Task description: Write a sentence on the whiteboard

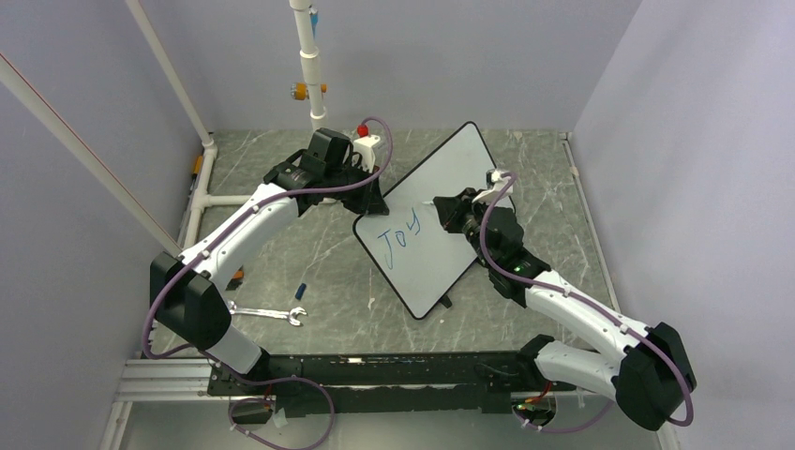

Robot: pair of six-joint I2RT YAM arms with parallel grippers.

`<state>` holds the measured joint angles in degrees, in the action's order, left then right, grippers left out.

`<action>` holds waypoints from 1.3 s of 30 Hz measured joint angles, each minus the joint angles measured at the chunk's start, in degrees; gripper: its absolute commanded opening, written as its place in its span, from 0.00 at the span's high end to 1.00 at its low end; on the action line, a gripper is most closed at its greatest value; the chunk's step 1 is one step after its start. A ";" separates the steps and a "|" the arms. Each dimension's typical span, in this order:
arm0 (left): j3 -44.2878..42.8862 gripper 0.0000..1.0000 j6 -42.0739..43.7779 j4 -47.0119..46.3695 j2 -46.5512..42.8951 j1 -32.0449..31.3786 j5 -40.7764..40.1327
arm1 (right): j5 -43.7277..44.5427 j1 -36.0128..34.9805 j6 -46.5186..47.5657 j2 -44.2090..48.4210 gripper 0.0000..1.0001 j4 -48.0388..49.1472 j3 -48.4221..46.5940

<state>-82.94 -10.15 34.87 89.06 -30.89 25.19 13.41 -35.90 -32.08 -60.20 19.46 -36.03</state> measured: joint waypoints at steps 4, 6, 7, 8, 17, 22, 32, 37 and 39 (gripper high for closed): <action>0.00 1.00 0.02 0.02 0.00 -0.04 -0.15 | -0.26 0.07 -0.04 -1.01 1.00 0.70 -0.02; 0.02 1.00 0.02 0.02 0.00 -0.04 -0.20 | -0.24 0.11 -0.04 -1.27 1.00 1.14 -0.02; 0.02 1.00 0.02 0.04 0.00 -0.04 -0.20 | -0.24 0.15 -0.04 -1.38 1.00 1.38 -0.04; 0.02 1.00 0.02 0.02 0.00 -0.04 -0.20 | -0.22 0.15 -0.04 -1.46 1.00 1.57 -0.04; 0.09 1.00 0.04 0.02 0.00 -0.04 -0.24 | 1.31 0.26 0.04 -2.89 1.00 1.64 -1.62; 0.09 1.00 0.04 0.00 0.00 -0.04 -0.22 | 2.08 0.52 0.07 -3.32 1.00 1.55 -2.14; 0.09 1.00 0.04 0.00 0.00 -0.04 -0.20 | 2.54 0.63 -0.02 -3.10 1.00 1.36 -1.95; 0.09 1.00 0.04 0.02 -0.02 -0.04 -0.22 | 2.45 0.66 -0.02 -1.75 1.00 0.13 -0.46; 0.09 1.00 0.04 0.00 -0.02 -0.04 -0.22 | 2.29 0.70 0.00 -1.33 1.00 -0.11 -0.04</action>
<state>-82.85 -10.11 34.87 89.03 -30.94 24.97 15.70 -35.20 -32.08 -61.54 19.35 -36.07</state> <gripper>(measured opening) 0.061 0.151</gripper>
